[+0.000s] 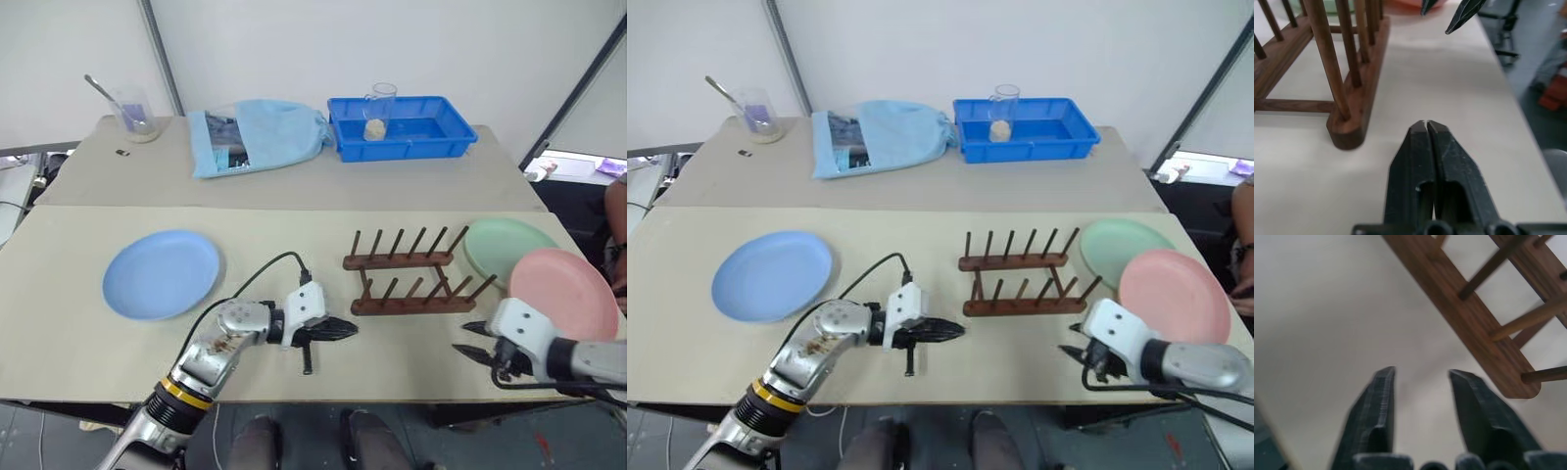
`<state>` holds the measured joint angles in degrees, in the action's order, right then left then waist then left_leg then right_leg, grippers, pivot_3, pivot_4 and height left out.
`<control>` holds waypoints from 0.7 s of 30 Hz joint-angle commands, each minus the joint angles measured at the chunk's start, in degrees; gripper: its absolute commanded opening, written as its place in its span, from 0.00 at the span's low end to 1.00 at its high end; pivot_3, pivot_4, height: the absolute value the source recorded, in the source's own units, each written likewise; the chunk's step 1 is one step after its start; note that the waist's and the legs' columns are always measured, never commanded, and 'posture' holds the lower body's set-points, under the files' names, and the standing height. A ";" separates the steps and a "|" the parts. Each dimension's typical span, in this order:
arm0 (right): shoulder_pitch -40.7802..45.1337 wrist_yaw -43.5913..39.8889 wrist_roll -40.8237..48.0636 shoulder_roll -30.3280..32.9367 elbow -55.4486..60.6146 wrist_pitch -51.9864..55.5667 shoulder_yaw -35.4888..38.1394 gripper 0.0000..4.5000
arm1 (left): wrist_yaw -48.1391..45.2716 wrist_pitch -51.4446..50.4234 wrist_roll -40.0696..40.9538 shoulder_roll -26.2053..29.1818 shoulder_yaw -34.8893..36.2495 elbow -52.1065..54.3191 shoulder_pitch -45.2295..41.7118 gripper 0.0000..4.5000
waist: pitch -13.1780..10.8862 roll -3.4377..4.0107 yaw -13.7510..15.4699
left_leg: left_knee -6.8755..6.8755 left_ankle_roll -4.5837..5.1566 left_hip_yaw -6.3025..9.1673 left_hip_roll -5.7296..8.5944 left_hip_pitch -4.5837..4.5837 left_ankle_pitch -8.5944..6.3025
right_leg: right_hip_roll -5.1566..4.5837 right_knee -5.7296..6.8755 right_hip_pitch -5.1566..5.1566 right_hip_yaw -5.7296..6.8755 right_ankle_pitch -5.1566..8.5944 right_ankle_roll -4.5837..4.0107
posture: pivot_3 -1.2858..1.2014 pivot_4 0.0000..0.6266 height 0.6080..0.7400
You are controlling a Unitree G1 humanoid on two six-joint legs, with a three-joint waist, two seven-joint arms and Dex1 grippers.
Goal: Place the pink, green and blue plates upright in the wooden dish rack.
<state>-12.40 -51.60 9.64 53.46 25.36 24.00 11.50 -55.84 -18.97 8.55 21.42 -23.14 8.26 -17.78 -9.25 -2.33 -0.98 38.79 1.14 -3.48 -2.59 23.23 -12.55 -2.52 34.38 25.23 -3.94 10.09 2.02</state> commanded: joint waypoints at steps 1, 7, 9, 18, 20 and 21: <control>4.69 2.28 -3.15 -0.93 -3.56 -1.34 -4.08 0.13 | 5.74 -0.10 -3.66 -2.64 -2.14 0.61 0.60 0.00 | 0.00 0.00 0.00 | -0.03 0.01 0.01 -0.02 -0.02 0.00 | 0.04 0.05 0.02 0.00 0.00 0.00 | 0.52 0.24 0.98; 12.77 5.16 -7.30 -3.92 -10.98 -3.36 -10.04 0.01 | 14.09 3.85 -9.36 -7.16 -2.61 -6.78 -1.38 0.00 | 0.01 0.02 0.19 | -0.05 0.03 0.10 0.03 0.02 0.02 | 0.09 0.28 0.10 0.01 0.00 0.00 | 0.52 0.24 0.98; 14.77 5.63 -8.18 -4.72 -13.42 -4.91 -11.21 0.01 | 16.19 5.67 -10.46 -8.38 -1.75 -9.97 -3.07 0.00 | 0.01 0.01 0.19 | -0.02 0.03 0.10 0.05 -0.02 0.02 | 0.07 0.30 0.04 0.00 0.00 0.00 | 0.52 0.24 0.98; 23.15 7.49 -11.44 -7.32 -21.52 -9.58 -13.90 0.01 | 20.43 12.12 -12.24 -12.06 0.43 -21.26 -10.24 0.00 | 0.01 0.02 0.13 | 0.10 0.04 0.11 0.12 -0.07 0.02 | 0.05 0.53 0.05 -0.06 -0.01 0.02 | 0.52 0.24 0.98; 24.32 7.43 -11.84 -7.43 -22.94 -10.40 -14.08 0.01 | 20.38 13.18 -12.46 -12.49 0.45 -22.64 -11.11 0.00 | 0.01 0.02 0.10 | 0.07 0.04 0.12 0.12 -0.06 0.02 | 0.07 0.54 0.06 -0.05 -0.01 0.01 | 0.52 0.24 0.98; 24.82 7.36 -12.02 -7.37 -23.59 -10.86 -14.08 0.01 | 20.34 13.49 -12.48 -12.68 0.50 -23.18 -11.46 0.00 | 0.01 0.02 0.12 | 0.06 0.05 0.13 0.12 -0.05 0.03 | 0.07 0.54 0.06 -0.05 -0.01 0.01 | 0.52 0.24 0.98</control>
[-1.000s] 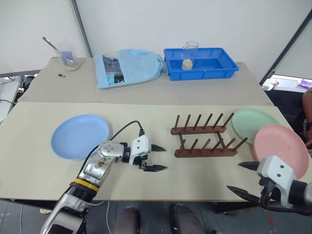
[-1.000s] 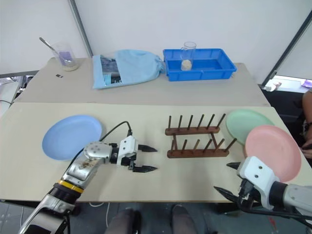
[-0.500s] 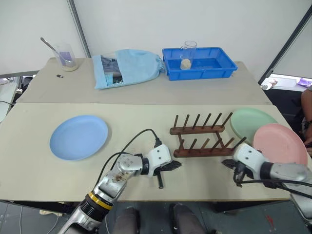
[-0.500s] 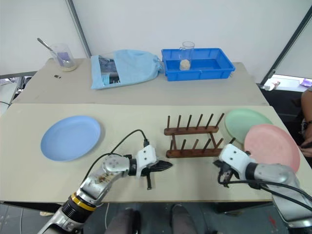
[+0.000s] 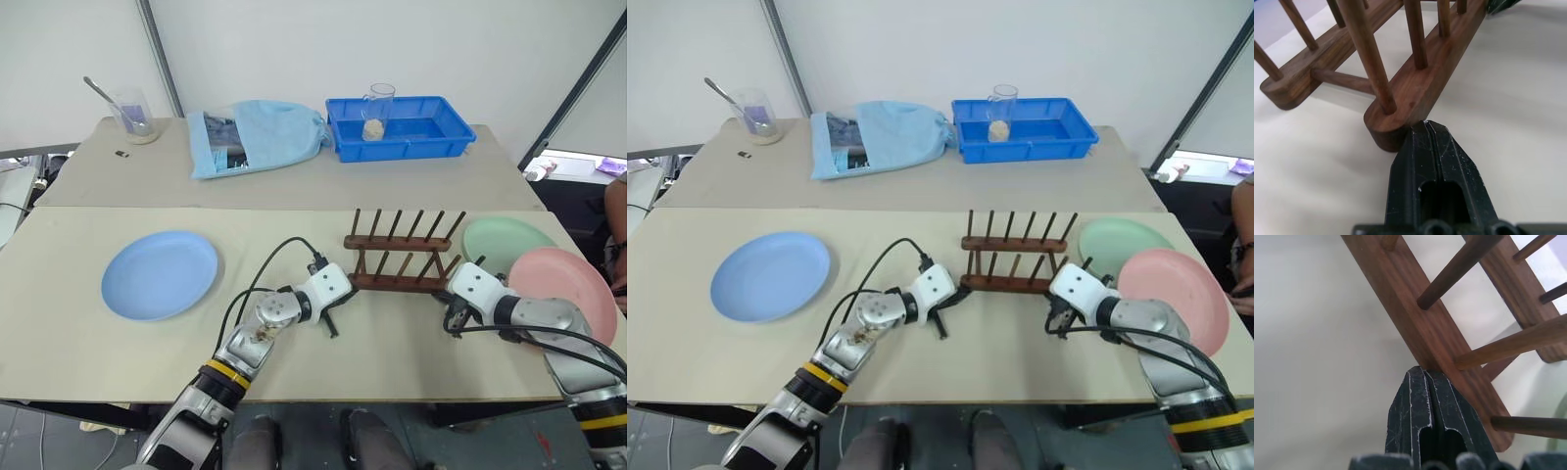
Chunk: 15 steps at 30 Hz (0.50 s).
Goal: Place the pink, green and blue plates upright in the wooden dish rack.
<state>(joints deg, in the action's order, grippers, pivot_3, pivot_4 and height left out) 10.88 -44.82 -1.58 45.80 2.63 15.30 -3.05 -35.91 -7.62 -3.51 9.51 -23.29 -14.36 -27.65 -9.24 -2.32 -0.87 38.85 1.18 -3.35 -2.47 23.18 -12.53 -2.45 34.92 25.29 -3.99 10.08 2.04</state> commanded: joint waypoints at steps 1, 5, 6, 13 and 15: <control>1.91 0.57 -0.98 0.30 -1.54 -2.65 0.42 0.01 | 0.35 2.36 -0.42 -0.95 0.70 -0.97 -1.84 0.00 | 0.00 0.00 0.02 | -0.02 0.00 0.01 0.00 0.02 0.00 | 0.00 0.00 0.00 0.00 0.02 0.01 | 0.52 0.24 0.98; 2.77 0.54 -1.32 0.20 -3.14 -3.84 0.18 0.01 | 0.30 3.26 -0.75 -1.50 0.90 -2.41 -2.56 0.00 | 0.00 0.00 0.03 | -0.02 0.05 0.02 0.04 0.08 -0.03 | -0.01 -0.03 0.00 -0.04 0.11 0.11 | 0.52 0.24 0.98; 2.99 0.63 -1.42 0.11 -3.27 -4.04 0.21 0.01 | 0.39 3.48 -0.91 -1.57 0.95 -2.71 -2.70 0.00 | 0.00 0.00 0.05 | -0.03 0.06 0.02 0.06 0.09 -0.03 | -0.02 -0.03 0.00 -0.05 0.11 0.12 | 0.52 0.24 0.98; 2.49 1.77 -2.34 -0.43 -2.83 -5.72 0.68 0.01 | -0.80 5.06 -0.52 -1.13 1.04 -1.93 -1.98 0.00 | 0.00 0.00 -0.01 | -0.01 0.07 0.02 0.06 0.04 -0.03 | -0.02 0.04 -0.01 -0.06 0.11 0.13 | 0.52 0.24 0.98; 0.12 0.39 -0.13 0.02 2.11 -3.98 2.17 0.01 | -3.30 5.16 0.77 0.02 0.98 0.67 -0.76 0.00 | 0.00 0.00 0.02 | -0.01 0.07 0.02 0.06 0.03 -0.03 | -0.02 0.05 -0.01 -0.06 0.11 0.13 | 0.52 0.24 0.98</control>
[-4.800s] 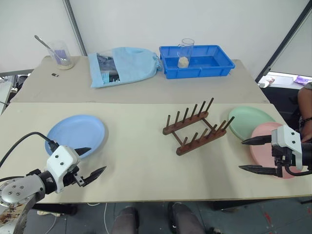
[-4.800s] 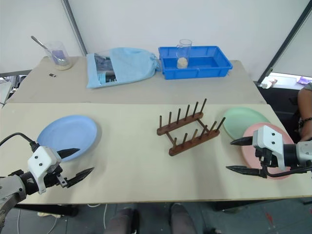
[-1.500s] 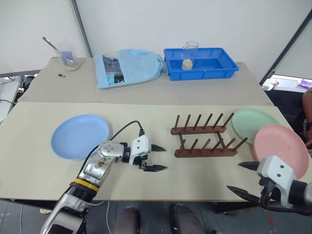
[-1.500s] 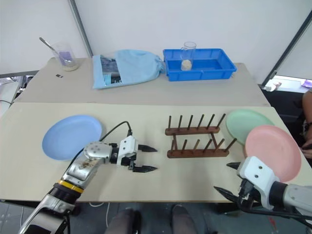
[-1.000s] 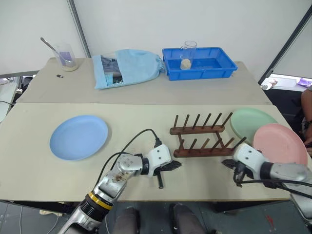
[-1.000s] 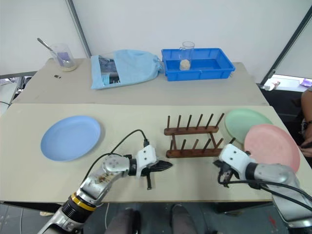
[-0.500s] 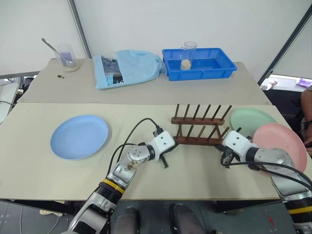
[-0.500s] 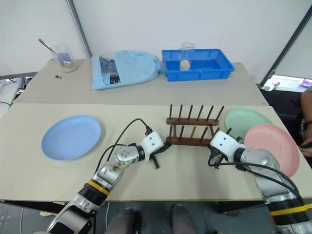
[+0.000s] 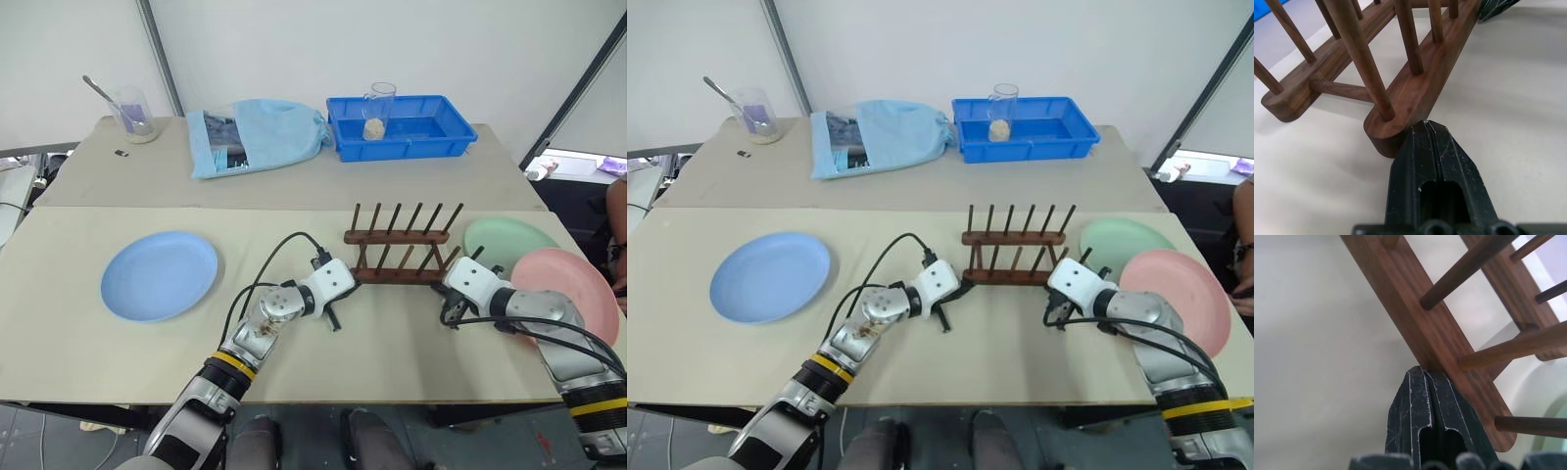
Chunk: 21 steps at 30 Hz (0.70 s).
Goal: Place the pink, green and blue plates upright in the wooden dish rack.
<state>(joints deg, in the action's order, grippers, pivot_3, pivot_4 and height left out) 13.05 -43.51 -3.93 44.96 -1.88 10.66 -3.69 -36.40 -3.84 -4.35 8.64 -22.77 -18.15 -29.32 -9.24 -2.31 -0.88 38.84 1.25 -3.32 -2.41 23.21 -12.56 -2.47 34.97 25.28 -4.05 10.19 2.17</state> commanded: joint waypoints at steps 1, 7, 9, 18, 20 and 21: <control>-3.67 -1.79 3.68 1.22 9.90 1.79 3.90 0.01 | -4.11 1.37 2.29 1.84 0.68 6.30 1.83 0.00 | 0.01 0.01 0.04 | -0.01 0.00 0.00 0.00 0.01 0.00 | 0.00 0.00 0.01 0.00 0.01 -0.01 | 0.52 0.24 0.98; -15.13 -1.71 10.98 2.38 31.29 13.40 17.34 0.13 | -15.86 -2.07 12.89 12.31 6.59 21.48 7.70 0.18 | 0.02 0.06 -0.01 | -0.12 0.08 0.00 -0.10 0.07 -0.06 | 0.02 0.06 0.14 0.02 0.11 0.05 | 0.52 0.24 0.98; -19.64 -1.53 12.47 1.97 37.60 17.18 24.08 0.27 | -21.60 -4.93 19.10 15.94 8.32 26.57 8.00 0.38 | 0.02 0.06 0.25 | -0.11 0.08 0.00 -0.13 0.08 -0.07 | 0.02 0.11 0.17 0.06 0.21 -0.12 | 0.52 0.24 0.98; -34.83 5.68 7.22 -4.96 46.86 22.37 36.16 0.72 | -35.47 -13.95 30.37 24.84 9.58 33.49 2.16 1.00 | 0.04 0.08 0.34 | 0.05 -0.18 -0.12 -0.15 0.00 -0.21 | -0.13 -0.08 -0.02 0.10 0.24 -0.12 | 0.52 0.24 0.98; -36.25 9.85 2.30 -5.89 46.15 24.13 33.13 0.72 | -37.36 -14.22 30.62 25.23 8.81 32.92 0.81 1.00 | 0.07 0.13 -0.07 | 0.04 -0.25 -0.11 -0.15 -0.01 -0.25 | -0.13 -0.06 0.02 0.10 0.24 -0.12 | 0.52 0.24 0.98; -36.09 11.12 1.60 -6.72 45.53 24.86 31.75 0.72 | -37.84 -13.88 30.55 25.05 8.63 32.68 0.32 1.00 | 0.07 0.13 -0.21 | 0.03 -0.33 -0.11 -0.15 -0.03 -0.30 | -0.13 -0.05 0.03 0.09 0.24 -0.12 | 0.52 0.24 0.98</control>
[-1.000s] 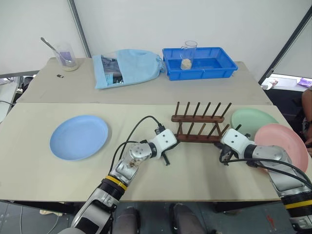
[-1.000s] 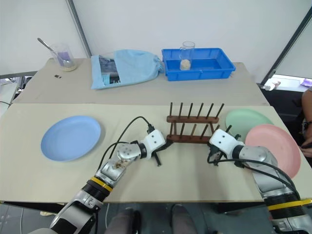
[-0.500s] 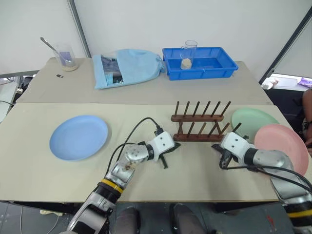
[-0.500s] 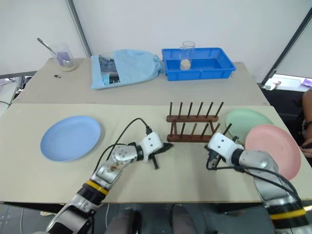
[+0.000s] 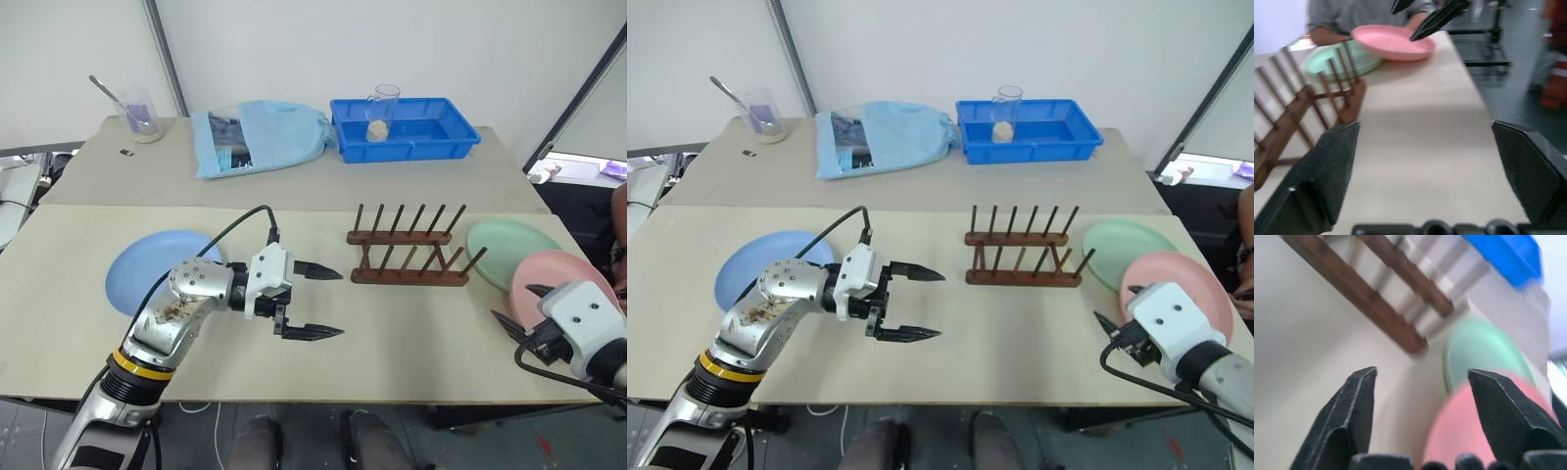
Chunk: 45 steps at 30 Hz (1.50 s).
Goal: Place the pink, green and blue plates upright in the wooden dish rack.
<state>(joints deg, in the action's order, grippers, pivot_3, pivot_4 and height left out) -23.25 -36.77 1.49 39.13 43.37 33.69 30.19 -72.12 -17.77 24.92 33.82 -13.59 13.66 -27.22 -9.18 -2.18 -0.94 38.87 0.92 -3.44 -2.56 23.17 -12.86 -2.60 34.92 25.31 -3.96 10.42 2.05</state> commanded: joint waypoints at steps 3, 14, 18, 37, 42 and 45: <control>2.28 7.67 -5.87 -2.28 -3.11 2.15 -5.67 0.72 | -2.12 0.69 0.87 -1.56 -0.84 0.22 -3.05 1.00 | 0.01 0.01 -0.56 | -0.01 0.02 0.02 -0.02 -0.02 0.01 | 0.05 0.02 0.02 0.00 0.00 0.00 | 0.52 0.24 0.98; 10.06 12.60 -7.57 -3.30 -16.84 2.07 -10.02 0.53 | -1.60 3.77 -1.41 -3.58 -1.18 -1.62 -4.18 1.00 | 0.01 0.02 -0.06 | -0.13 0.42 0.05 0.05 0.12 0.21 | 0.07 0.03 0.13 -0.01 0.02 -0.03 | 0.52 0.24 0.98; 10.57 13.36 -7.32 -3.44 -17.52 2.16 -10.19 0.22 | -1.30 4.24 -1.88 -3.60 -1.07 -1.62 -3.92 1.00 | 0.01 0.02 0.08 | -0.15 0.44 0.06 0.05 0.16 0.21 | 0.09 0.03 0.17 -0.01 0.04 -0.03 | 0.52 0.24 0.98; 14.62 4.36 2.15 2.20 2.59 8.93 4.59 0.01 | 0.81 -1.49 2.83 -2.59 4.53 -1.66 -4.56 1.00 | 0.01 0.12 -0.35 | -0.11 0.44 0.04 0.01 0.11 0.21 | 0.11 0.10 0.18 -0.02 0.03 -0.01 | 0.52 0.24 0.98; 30.19 -2.49 18.59 3.65 -3.81 8.72 6.92 0.01 | 2.70 -3.15 4.57 -3.75 6.14 -2.06 -6.01 1.00 | -0.05 0.03 -0.28 | -0.09 0.44 0.10 0.00 -0.03 0.21 | 0.15 0.05 0.01 0.00 0.02 -0.01 | 0.52 0.24 0.98; 40.59 -3.96 27.78 4.04 -11.61 12.22 7.38 0.01 | 3.14 -2.69 5.60 -4.40 7.19 -1.48 -6.45 1.00 | -0.08 0.02 -0.30 | -0.08 0.44 0.10 0.02 0.00 0.21 | 0.14 0.04 -0.01 -0.01 0.02 -0.01 | 0.52 0.24 0.98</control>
<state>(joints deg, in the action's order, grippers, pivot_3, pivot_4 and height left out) 13.92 -40.10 23.96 42.27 34.73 44.00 34.80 -69.35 -21.13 29.12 29.72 -8.14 10.62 -32.35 -9.26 -2.16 -1.25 38.80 1.37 -3.33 -2.52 23.19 -12.64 -2.46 34.97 25.29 -3.97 10.45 2.03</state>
